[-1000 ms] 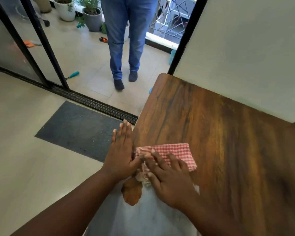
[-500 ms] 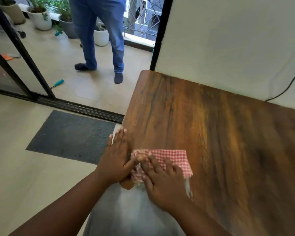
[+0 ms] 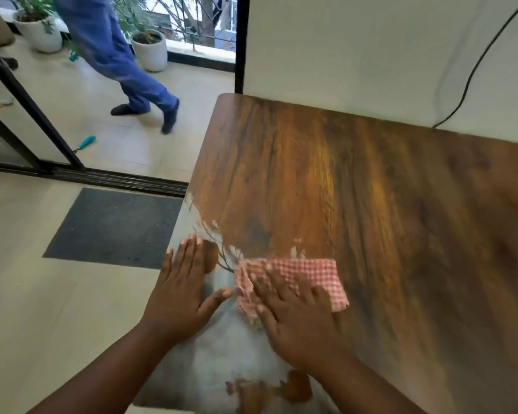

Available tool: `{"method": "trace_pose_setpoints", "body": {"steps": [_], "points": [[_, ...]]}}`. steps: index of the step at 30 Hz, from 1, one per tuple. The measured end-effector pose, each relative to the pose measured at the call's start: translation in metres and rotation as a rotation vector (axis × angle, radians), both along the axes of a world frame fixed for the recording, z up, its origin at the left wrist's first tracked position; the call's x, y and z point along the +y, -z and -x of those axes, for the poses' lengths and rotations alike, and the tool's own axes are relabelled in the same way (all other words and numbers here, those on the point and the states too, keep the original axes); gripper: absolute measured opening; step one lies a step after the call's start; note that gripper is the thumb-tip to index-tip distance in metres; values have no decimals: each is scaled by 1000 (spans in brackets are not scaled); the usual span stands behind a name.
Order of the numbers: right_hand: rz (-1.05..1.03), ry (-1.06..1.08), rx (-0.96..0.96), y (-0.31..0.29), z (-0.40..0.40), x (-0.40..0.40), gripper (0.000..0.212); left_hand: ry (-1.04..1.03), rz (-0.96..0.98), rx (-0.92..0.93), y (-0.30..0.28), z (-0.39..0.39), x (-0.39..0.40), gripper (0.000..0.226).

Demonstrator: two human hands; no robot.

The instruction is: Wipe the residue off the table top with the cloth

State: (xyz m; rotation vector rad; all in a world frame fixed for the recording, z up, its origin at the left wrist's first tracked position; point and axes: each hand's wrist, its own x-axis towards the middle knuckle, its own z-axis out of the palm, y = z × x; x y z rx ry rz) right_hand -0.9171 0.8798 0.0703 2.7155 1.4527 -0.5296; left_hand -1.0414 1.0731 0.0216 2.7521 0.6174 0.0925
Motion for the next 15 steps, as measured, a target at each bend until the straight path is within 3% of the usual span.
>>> {"method": "trace_pose_setpoints", "body": {"steps": [4,9,12,15], "points": [[93,143,6,-5,-22,-49,54,-14,-3,-20,-5,7,-6,94],[60,331,46,0,-58,17,56,-49,16,-13,-2,1,-2,97],[21,221,60,0,-22,39,54,-84,40,-12,-1,2,-2,97],[-16,52,0,5,32,-2,52,-86,29,9,0,1,-1,97]]}}
